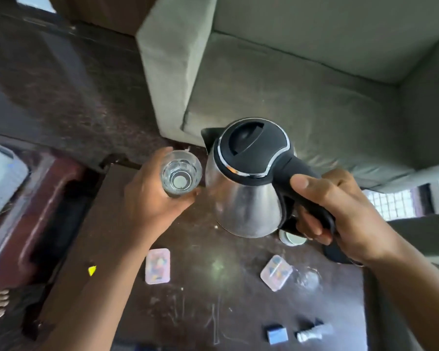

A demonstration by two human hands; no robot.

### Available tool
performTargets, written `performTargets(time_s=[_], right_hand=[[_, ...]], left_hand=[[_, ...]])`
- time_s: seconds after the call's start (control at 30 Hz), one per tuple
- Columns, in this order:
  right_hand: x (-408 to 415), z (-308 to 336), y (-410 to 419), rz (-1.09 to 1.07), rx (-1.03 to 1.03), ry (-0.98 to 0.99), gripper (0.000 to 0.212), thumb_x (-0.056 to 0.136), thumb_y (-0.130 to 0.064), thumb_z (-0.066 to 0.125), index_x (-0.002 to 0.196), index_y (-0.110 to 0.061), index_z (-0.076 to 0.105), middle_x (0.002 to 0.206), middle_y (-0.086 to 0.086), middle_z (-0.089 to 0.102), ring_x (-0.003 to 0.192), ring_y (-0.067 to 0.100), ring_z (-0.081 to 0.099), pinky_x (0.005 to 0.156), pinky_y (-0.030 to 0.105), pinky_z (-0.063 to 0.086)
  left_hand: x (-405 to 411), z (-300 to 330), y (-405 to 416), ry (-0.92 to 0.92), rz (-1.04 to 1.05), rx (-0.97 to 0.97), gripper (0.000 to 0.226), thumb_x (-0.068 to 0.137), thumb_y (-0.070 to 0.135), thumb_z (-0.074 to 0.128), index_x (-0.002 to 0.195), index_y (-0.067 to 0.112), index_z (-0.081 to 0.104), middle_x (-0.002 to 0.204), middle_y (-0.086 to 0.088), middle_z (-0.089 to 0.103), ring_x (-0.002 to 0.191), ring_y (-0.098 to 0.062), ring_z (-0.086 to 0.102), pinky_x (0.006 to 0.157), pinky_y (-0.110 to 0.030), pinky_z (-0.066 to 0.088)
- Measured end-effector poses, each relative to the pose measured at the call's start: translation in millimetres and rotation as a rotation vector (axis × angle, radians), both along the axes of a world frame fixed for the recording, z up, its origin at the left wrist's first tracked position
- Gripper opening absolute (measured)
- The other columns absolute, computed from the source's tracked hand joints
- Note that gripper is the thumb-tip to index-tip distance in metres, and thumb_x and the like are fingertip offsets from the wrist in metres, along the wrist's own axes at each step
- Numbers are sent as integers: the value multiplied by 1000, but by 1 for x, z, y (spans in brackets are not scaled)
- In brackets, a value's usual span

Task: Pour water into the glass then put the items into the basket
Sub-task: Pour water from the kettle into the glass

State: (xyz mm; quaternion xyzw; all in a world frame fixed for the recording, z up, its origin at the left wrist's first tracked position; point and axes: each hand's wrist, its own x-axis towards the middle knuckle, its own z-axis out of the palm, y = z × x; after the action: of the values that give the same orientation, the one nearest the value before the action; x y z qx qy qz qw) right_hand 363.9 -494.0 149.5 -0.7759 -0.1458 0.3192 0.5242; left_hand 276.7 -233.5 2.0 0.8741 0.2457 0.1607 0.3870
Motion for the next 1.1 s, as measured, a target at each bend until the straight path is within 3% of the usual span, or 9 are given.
performTargets(time_s=[0.1, 0.17, 0.23, 0.3, 0.4, 0.6, 0.8, 1.0, 1.1], right_hand=[[6, 0, -39, -2, -79, -1, 87, 69, -83, 71, 38, -5, 48, 31, 5, 37, 32, 16, 32, 45, 24, 30], [9, -3, -61, 4, -144, -7, 89, 70, -84, 70, 39, -4, 49, 32, 8, 38, 34, 19, 35, 47, 33, 31], [8, -7, -79, 13, -209, -21, 90, 70, -87, 67, 38, -5, 52, 32, 11, 40, 35, 23, 39, 49, 44, 35], [7, -9, -92, 22, -251, -18, 91, 69, -89, 66, 38, -4, 52, 31, 12, 41, 35, 20, 39, 47, 33, 33], [5, -14, -103, 42, -283, 27, 91, 69, -88, 69, 40, -3, 51, 33, 11, 40, 36, 16, 36, 44, 21, 30], [0, -27, -116, 78, -413, 54, 86, 70, -85, 67, 41, -6, 50, 36, 10, 42, 33, 17, 36, 43, 17, 33], [-5, -35, -114, 94, -471, 117, 76, 75, -76, 66, 41, -10, 50, 37, 11, 42, 35, 19, 37, 45, 22, 34], [-9, -41, -116, 69, -542, 170, 75, 71, -77, 69, 41, -11, 50, 38, 10, 40, 37, 20, 35, 41, 18, 31], [-9, -44, -116, 64, -557, 190, 75, 69, -77, 70, 42, -10, 50, 38, 10, 40, 37, 20, 35, 40, 18, 30]], left_hand=[[14, -7, -32, 9, -80, 8, 94, 63, 34, 103, 147, 28, 61, 136, 12, 74, 125, -16, 72, 104, -33, 54], [20, -16, -48, 13, -134, -4, 94, 64, 29, 102, 148, 23, 62, 138, 10, 73, 126, -16, 71, 104, -23, 49], [23, -27, -60, 19, -192, -42, 94, 65, 32, 102, 149, 23, 60, 136, 8, 73, 125, -16, 71, 106, -30, 54], [26, -36, -68, 35, -249, -75, 97, 65, 38, 100, 151, 27, 57, 138, 9, 72, 127, -15, 71, 108, -41, 55], [27, -48, -80, 89, -303, -44, 103, 64, 48, 98, 155, 32, 51, 142, 12, 70, 130, -12, 69, 110, -43, 54], [23, -54, -101, 134, -331, -4, 104, 65, 60, 92, 155, 46, 42, 144, 19, 67, 128, -7, 68, 107, -38, 57], [20, -60, -117, 141, -350, 40, 103, 67, 63, 92, 156, 41, 45, 147, 20, 65, 130, -3, 64, 95, -17, 43], [15, -72, -125, 168, -355, 33, 103, 67, 63, 93, 156, 39, 46, 150, 19, 63, 132, -2, 60, 100, -20, 44], [12, -79, -128, 179, -357, 36, 99, 69, 57, 93, 155, 35, 49, 148, 16, 65, 130, -2, 60, 96, -14, 39]])
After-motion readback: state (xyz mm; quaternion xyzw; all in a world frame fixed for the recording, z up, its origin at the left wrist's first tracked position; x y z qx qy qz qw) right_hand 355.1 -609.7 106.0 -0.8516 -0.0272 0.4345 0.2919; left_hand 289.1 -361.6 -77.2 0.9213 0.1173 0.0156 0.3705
